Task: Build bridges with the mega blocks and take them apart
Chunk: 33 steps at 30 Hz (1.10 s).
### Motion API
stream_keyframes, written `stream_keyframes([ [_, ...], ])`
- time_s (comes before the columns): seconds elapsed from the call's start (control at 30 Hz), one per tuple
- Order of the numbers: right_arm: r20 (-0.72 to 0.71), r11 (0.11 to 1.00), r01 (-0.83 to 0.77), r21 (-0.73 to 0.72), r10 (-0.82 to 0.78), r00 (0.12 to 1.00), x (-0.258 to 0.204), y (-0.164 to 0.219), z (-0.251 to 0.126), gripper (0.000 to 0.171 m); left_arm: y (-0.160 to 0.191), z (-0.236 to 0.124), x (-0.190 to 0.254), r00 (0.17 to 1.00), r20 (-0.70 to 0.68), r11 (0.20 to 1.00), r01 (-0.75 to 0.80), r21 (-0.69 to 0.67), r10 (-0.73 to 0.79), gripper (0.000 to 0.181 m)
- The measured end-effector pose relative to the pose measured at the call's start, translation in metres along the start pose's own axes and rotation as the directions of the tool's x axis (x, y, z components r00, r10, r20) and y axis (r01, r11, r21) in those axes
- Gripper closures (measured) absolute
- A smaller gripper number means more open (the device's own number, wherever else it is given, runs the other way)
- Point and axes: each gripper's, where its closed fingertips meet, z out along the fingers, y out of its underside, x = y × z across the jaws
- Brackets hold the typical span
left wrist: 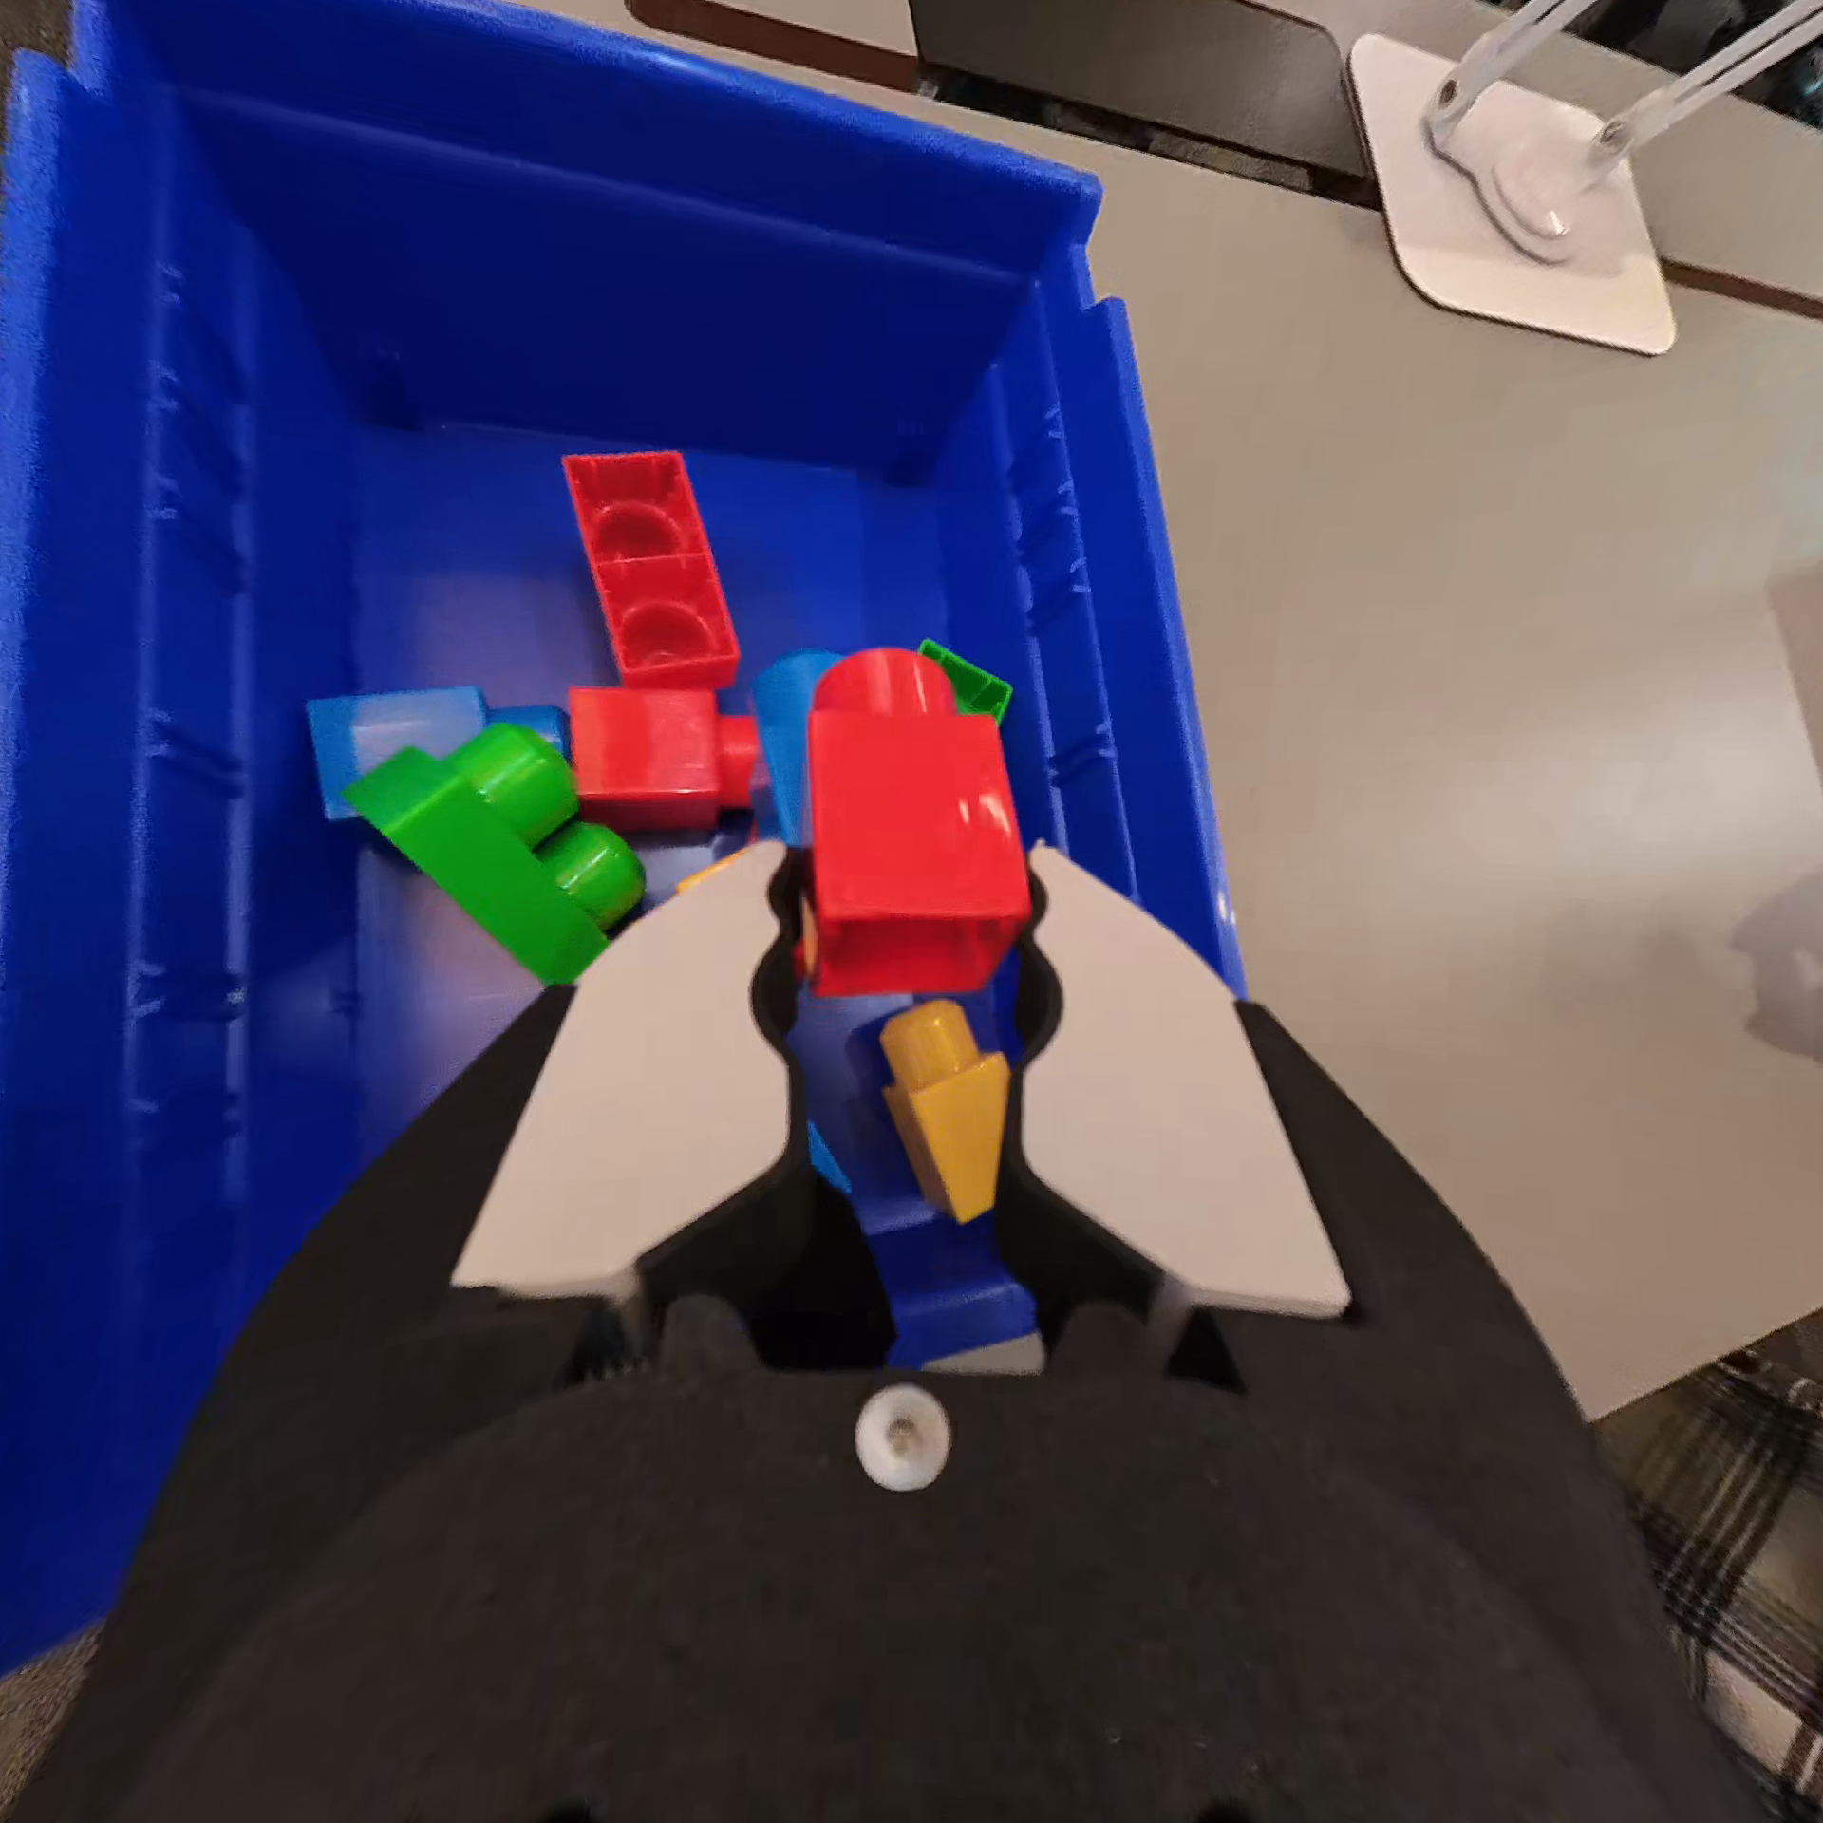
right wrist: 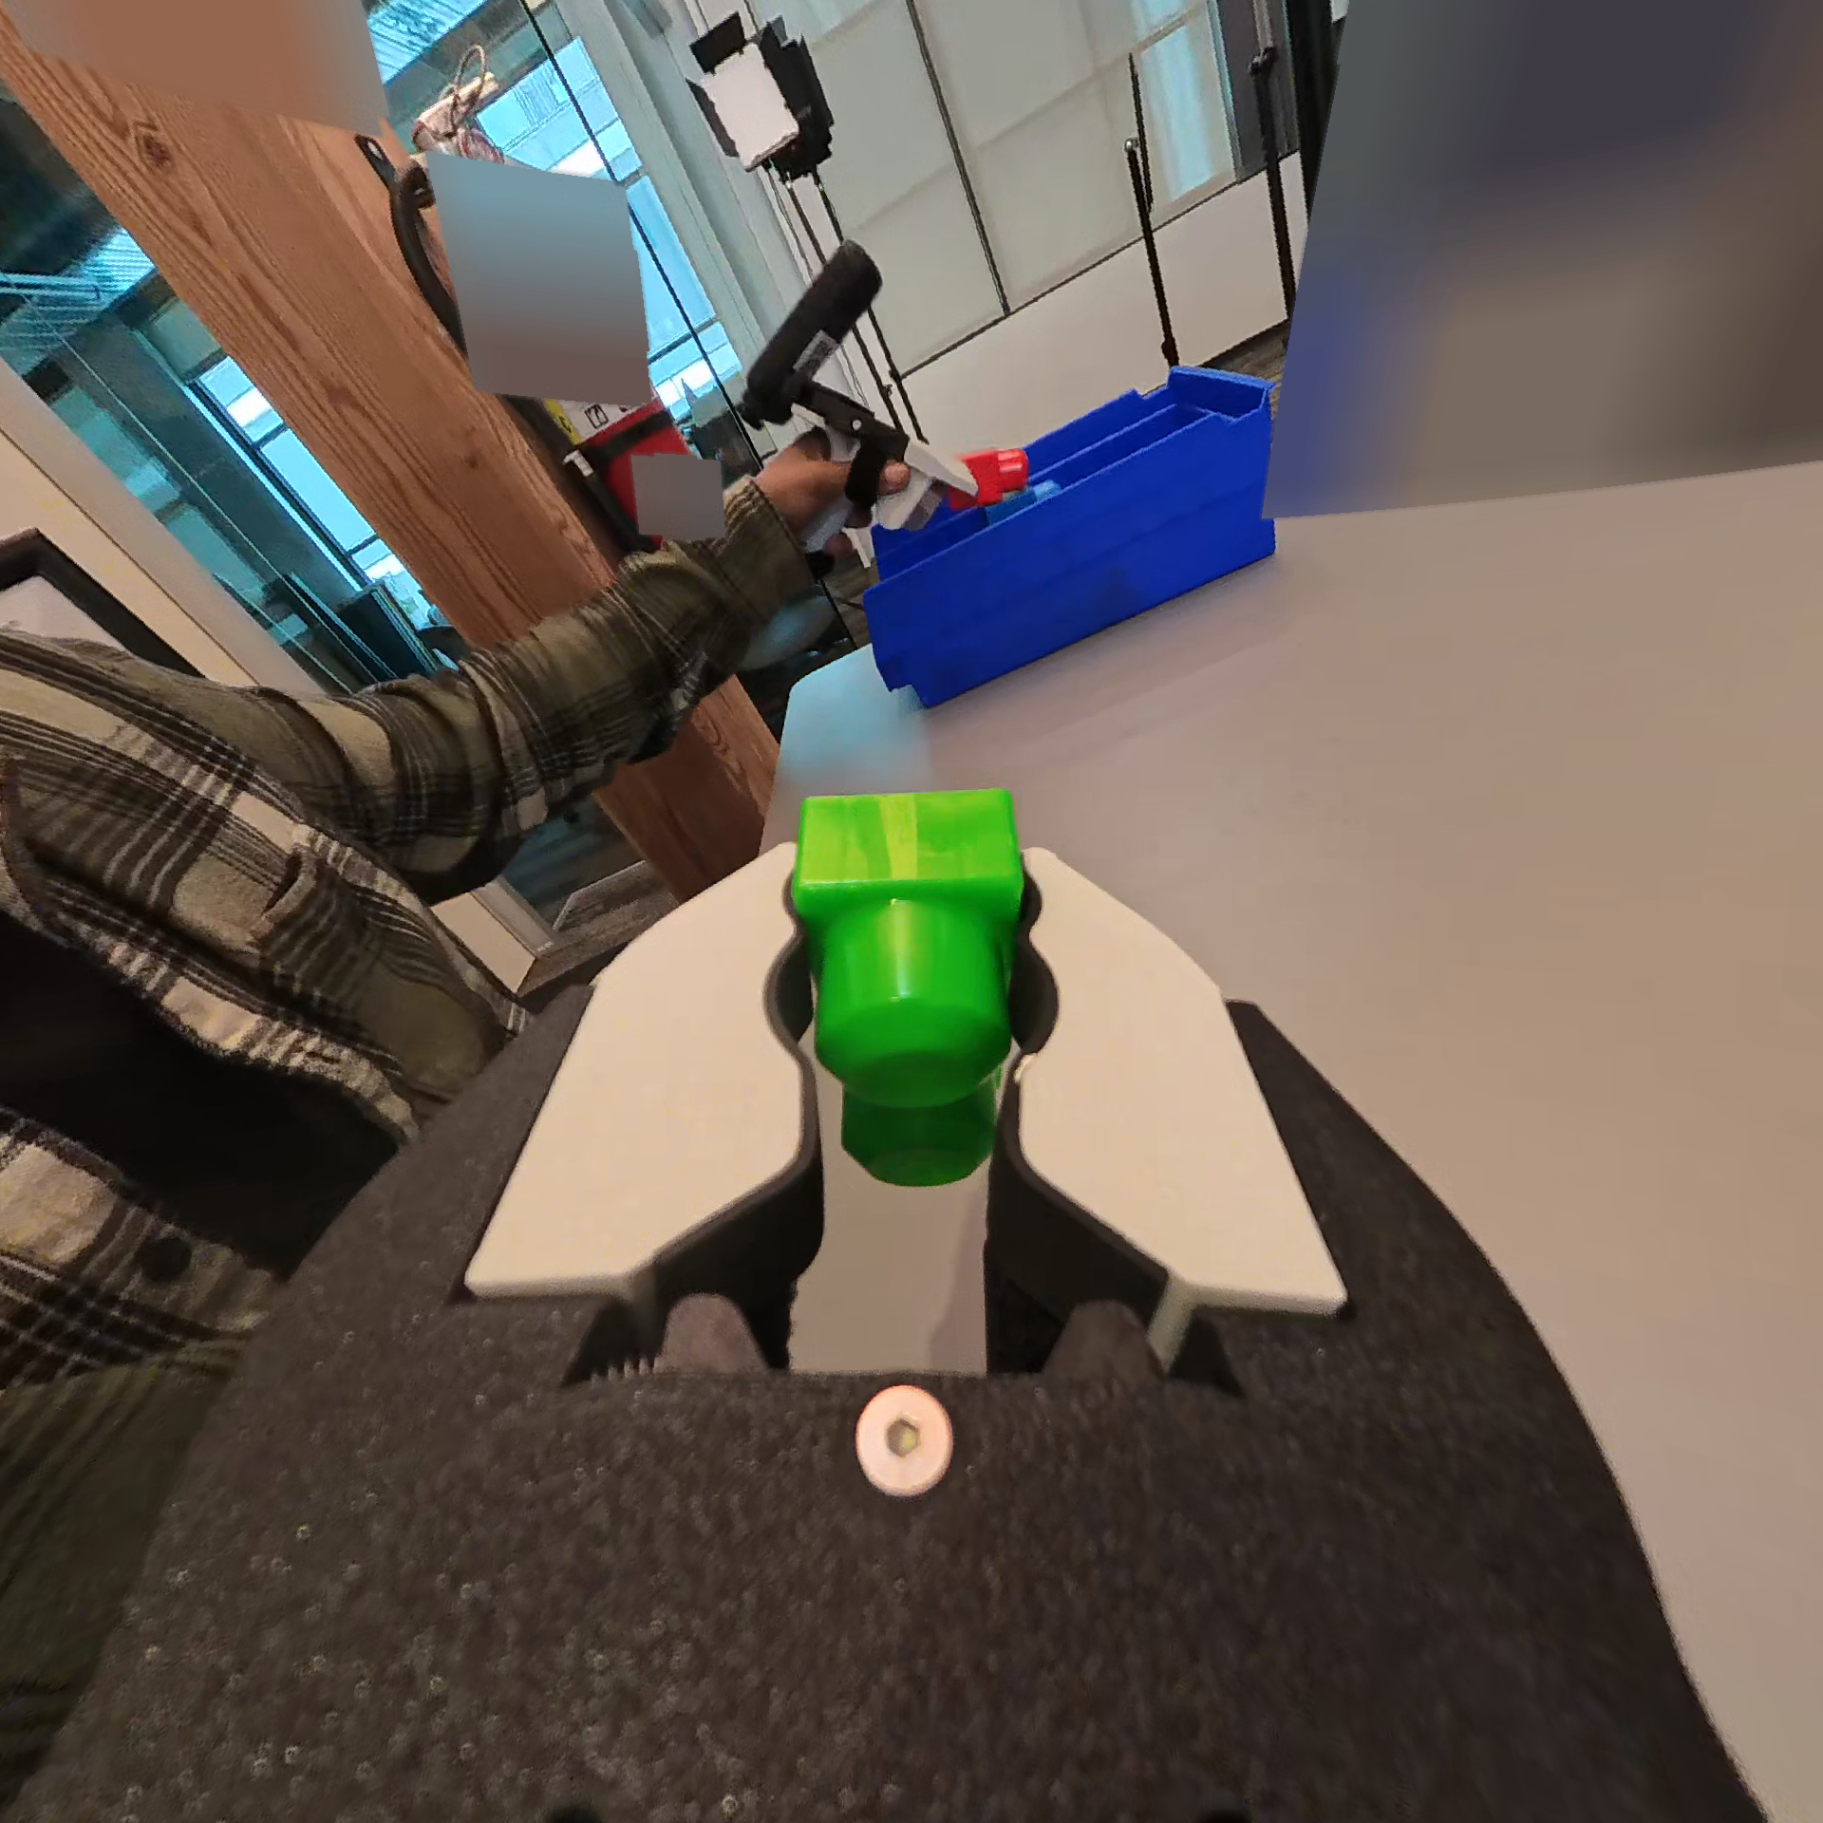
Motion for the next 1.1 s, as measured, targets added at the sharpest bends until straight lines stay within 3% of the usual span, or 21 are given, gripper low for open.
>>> stream_keyframes([
  [0.17,-0.004,0.999,-0.026,0.019,0.026,1.000,0.005,0.001,-0.001,0.135,-0.031,-0.013,0.023,0.996,0.022,0.990,-0.085,0.115,0.083,0.107],
  [0.33,0.005,0.999,-0.033,0.041,0.033,0.999,0.006,-0.002,-0.002,0.136,-0.055,-0.019,0.135,0.942,-0.094,0.933,-0.298,0.204,0.322,0.103],
  [0.4,0.022,0.998,-0.039,0.051,0.038,0.999,0.004,-0.004,0.000,0.135,-0.042,-0.005,0.203,0.884,-0.208,0.901,-0.378,0.212,0.419,0.104],
  [0.5,0.073,0.995,-0.060,0.080,0.054,0.996,-0.003,-0.011,0.006,0.135,0.006,0.035,0.310,0.743,-0.447,0.866,-0.450,0.217,0.498,0.110],
  [0.6,0.113,0.988,-0.080,0.130,0.065,0.991,-0.011,-0.022,0.012,0.136,0.060,0.070,0.402,0.562,-0.705,0.882,-0.426,0.202,0.433,0.118],
  [0.67,0.126,0.981,-0.094,0.172,0.072,0.989,-0.014,-0.029,0.014,0.136,0.083,0.084,0.439,0.474,-0.801,0.900,-0.399,0.174,0.365,0.118],
  [0.77,0.100,0.978,-0.079,0.191,0.061,0.993,-0.016,-0.033,0.016,0.136,0.085,0.084,0.470,0.388,-0.865,0.928,-0.311,0.204,0.319,0.121],
  [1.1,0.100,0.977,-0.074,0.202,0.055,0.993,-0.017,-0.033,0.029,0.135,0.082,0.074,0.489,0.323,-0.883,0.925,-0.283,0.253,0.340,0.128],
])
